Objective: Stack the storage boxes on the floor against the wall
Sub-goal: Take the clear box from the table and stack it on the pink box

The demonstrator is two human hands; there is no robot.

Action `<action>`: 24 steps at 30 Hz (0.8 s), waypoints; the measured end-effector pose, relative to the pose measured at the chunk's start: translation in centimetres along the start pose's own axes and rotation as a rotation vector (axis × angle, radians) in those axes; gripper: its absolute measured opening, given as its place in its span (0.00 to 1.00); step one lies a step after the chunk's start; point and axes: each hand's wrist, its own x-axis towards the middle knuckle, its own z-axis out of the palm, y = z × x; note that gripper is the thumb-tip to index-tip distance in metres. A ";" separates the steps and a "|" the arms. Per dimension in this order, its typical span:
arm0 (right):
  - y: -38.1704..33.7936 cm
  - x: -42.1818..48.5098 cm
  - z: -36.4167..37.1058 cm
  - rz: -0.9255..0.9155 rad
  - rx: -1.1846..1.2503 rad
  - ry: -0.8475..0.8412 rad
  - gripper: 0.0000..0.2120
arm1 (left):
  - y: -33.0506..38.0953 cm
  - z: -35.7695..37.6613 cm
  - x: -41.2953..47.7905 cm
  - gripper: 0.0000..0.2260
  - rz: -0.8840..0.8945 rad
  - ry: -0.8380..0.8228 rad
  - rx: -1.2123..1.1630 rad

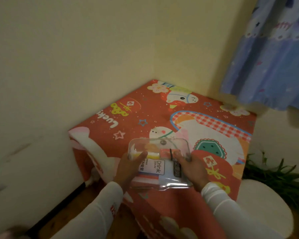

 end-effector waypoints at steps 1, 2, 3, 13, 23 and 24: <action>-0.2 -0.6 0.4 -0.009 0.002 -0.029 0.24 | -0.3 -0.8 -0.9 0.15 0.004 0.035 0.000; -0.2 -0.9 0.7 -0.005 0.005 -0.043 0.24 | -0.5 -1.3 -1.6 0.14 0.010 0.045 0.000; -0.4 -1.4 1.2 -0.014 0.001 -0.067 0.25 | -0.8 -2.2 -2.5 0.14 0.014 0.066 0.003; -6.0 -6.4 8.2 -0.175 -0.061 -0.347 0.23 | -2.3 -12.0 -9.4 0.12 0.014 0.338 -0.081; -11.0 -13.3 17.6 -0.316 -0.066 -0.544 0.24 | -5.4 -23.0 -15.5 0.09 0.002 0.572 -0.193; -11.4 -14.1 18.5 -0.307 -0.068 -0.558 0.24 | -5.8 -24.0 -16.1 0.09 0.003 0.588 -0.200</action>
